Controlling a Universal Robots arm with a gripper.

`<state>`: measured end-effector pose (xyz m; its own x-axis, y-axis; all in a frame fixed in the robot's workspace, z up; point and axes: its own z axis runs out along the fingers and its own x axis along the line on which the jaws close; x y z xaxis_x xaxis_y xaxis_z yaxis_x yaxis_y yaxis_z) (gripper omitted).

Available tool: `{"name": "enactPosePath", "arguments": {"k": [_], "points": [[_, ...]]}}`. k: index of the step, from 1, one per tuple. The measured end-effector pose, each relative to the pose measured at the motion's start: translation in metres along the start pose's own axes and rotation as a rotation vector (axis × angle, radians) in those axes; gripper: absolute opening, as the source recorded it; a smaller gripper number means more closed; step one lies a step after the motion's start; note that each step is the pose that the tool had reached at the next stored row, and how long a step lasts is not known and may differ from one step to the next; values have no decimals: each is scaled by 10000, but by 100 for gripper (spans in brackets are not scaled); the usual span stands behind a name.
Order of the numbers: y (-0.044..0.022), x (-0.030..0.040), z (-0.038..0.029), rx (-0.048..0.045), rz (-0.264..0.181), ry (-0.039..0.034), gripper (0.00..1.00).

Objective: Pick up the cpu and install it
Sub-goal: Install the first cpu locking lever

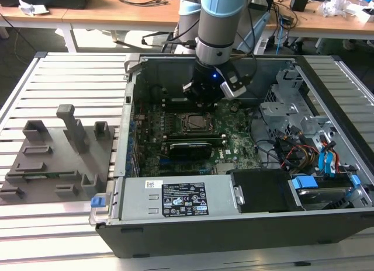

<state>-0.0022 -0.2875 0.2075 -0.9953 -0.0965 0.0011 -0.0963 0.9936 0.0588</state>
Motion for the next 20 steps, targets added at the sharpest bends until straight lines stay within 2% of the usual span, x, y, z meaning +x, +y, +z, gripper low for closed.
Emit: {"name": "enactPosePath", "arguments": {"k": [2,3,7,9,10,14,15,16,17,20], "points": [[2,0,-38,80,1,7,11],[2,-2,-46,148,0,13,11],[-16,0,-51,362,3,35,11],[-27,1,-53,497,4,48,11],[-33,2,-53,609,6,59,11],[-51,4,-61,899,7,87,11],[-55,4,-66,1017,8,98,11],[-58,4,-72,1098,8,107,11],[-60,5,-96,1251,9,121,11],[-55,4,-186,1287,9,124,11]]}}
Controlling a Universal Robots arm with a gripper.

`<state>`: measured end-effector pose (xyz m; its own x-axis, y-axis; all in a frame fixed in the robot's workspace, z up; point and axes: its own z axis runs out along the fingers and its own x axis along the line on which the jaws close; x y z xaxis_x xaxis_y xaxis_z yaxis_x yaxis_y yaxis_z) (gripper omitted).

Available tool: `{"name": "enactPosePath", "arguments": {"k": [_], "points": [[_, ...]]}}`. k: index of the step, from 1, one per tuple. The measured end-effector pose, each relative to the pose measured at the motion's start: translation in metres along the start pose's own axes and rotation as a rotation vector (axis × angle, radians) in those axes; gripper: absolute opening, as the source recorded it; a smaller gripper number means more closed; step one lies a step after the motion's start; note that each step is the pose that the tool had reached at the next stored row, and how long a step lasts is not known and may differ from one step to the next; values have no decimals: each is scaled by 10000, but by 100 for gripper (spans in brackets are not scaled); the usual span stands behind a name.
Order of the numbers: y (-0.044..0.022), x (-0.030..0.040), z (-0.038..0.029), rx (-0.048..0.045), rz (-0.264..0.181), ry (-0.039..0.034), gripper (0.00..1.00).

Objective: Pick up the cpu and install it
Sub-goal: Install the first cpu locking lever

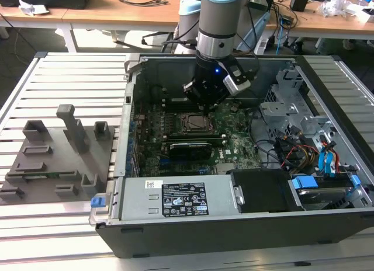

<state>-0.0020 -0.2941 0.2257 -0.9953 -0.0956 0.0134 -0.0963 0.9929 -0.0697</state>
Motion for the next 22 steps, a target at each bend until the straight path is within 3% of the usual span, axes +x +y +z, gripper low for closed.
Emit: {"name": "enactPosePath", "arguments": {"k": [2,5,8,10,22], "points": [[-4,0,-61,25,0,2,11],[-14,1,-205,188,1,19,11],[-19,1,-273,296,3,30,11],[-20,0,-280,340,2,33,11],[-20,-1,-280,344,2,34,11]]}}
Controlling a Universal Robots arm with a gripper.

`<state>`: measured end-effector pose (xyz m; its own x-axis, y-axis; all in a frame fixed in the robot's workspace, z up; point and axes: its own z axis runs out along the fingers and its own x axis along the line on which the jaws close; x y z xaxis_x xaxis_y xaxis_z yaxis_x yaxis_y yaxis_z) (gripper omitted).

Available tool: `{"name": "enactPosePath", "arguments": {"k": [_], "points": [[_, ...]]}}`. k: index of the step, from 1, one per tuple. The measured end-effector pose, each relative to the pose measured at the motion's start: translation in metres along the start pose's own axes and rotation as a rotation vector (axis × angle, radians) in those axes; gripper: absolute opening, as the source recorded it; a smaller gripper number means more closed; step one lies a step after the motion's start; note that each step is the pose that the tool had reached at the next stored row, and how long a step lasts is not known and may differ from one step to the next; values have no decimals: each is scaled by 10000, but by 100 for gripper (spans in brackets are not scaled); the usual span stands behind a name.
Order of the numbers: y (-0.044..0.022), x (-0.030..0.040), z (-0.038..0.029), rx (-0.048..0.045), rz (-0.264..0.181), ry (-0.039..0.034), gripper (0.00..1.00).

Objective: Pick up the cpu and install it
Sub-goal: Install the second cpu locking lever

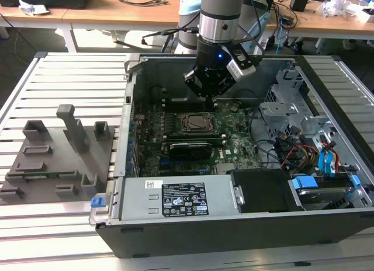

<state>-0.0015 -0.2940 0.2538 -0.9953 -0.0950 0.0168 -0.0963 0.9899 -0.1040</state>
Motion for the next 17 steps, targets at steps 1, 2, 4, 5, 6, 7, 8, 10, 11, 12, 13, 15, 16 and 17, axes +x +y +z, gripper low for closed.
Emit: {"name": "enactPosePath", "arguments": {"k": [1,2,4,5,6,7,8,10,11,12,13,15,16,17], "points": [[0,0,0,0,0,0,11],[0,0,0,0,0,0,11],[-4,-1,1,0,-1,-1,11],[-25,2,3,0,0,0,11],[-40,3,4,0,0,0,11],[-61,6,6,0,1,1,11],[-85,8,9,0,1,0,11],[-121,11,13,0,1,0,11],[-134,12,14,-1,0,0,11],[-179,17,19,-2,0,0,11],[-238,24,28,-19,0,-2,11],[-302,38,39,-127,0,-12,11],[-338,48,46,-223,-1,-22,11],[-364,55,50,-289,-2,-28,11]]}}
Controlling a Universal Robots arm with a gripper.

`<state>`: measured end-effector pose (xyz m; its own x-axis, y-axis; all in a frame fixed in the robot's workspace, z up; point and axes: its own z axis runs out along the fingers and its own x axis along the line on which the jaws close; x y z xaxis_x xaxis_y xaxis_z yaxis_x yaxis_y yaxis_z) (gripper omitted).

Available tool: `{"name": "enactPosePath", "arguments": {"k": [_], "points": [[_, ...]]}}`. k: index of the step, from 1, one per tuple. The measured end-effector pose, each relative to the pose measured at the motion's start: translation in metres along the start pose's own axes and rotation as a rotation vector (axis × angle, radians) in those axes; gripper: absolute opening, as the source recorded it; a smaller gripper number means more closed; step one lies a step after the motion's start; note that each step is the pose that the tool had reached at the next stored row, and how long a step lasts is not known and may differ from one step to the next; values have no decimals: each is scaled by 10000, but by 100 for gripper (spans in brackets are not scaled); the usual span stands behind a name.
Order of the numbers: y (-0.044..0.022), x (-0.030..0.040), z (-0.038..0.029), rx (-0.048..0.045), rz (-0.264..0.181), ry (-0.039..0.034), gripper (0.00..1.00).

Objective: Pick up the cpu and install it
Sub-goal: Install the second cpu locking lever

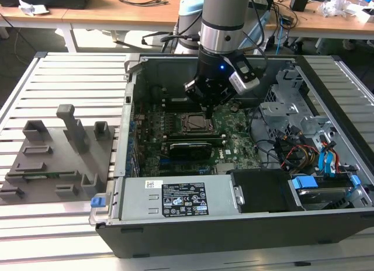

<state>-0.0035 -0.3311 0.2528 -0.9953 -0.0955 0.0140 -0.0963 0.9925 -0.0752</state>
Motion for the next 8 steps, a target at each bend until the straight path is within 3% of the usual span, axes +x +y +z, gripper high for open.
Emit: {"name": "enactPosePath", "arguments": {"k": [3,8], "points": [[-78,23,12,-211,-1,-21,11],[-201,71,37,-463,-2,-45,11]]}}
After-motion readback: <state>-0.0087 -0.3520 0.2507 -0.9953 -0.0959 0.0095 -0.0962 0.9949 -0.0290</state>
